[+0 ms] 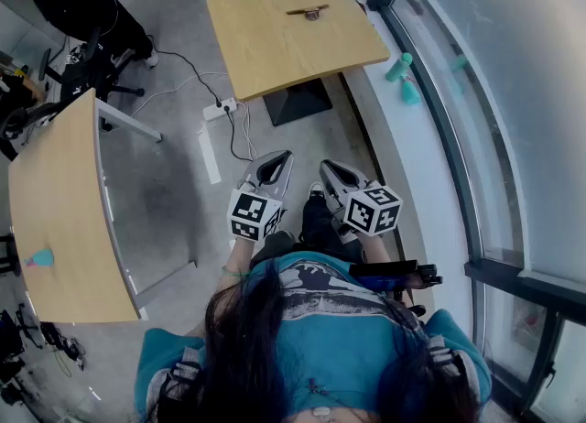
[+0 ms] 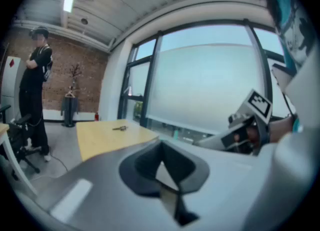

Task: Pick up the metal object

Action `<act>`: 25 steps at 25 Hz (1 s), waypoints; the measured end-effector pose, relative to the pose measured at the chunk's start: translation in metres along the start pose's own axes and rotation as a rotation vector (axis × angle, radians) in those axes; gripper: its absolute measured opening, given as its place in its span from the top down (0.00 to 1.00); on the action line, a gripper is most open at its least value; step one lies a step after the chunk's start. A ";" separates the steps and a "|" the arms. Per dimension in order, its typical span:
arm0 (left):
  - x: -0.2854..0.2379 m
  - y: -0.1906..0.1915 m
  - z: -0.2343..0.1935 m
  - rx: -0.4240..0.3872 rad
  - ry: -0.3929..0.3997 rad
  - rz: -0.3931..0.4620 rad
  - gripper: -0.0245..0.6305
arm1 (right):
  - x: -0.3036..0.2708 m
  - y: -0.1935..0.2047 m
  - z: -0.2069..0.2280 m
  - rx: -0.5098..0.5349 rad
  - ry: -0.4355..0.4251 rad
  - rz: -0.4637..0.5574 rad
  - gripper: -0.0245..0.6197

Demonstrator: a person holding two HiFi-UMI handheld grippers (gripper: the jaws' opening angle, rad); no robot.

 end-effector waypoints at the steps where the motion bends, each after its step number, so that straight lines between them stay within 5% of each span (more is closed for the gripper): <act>1: -0.014 -0.004 0.000 0.002 -0.005 0.004 0.96 | -0.003 -0.011 0.011 0.005 -0.007 0.001 0.92; 9: -0.112 -0.026 0.004 -0.003 -0.026 0.010 0.96 | -0.028 -0.079 0.087 0.040 -0.067 -0.006 0.92; 25: -0.164 -0.017 -0.045 0.043 -0.143 -0.075 0.96 | -0.089 -0.100 0.150 -0.036 -0.105 -0.099 0.92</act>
Point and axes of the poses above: the fingertips, and each gripper's own axes: x backward along the fingers, z to its right, y out of its underside, the point moved 10 cm from there along x, backward along the fingers, and after that the axes turned 5 degrees about z, right-handed, at the moved point
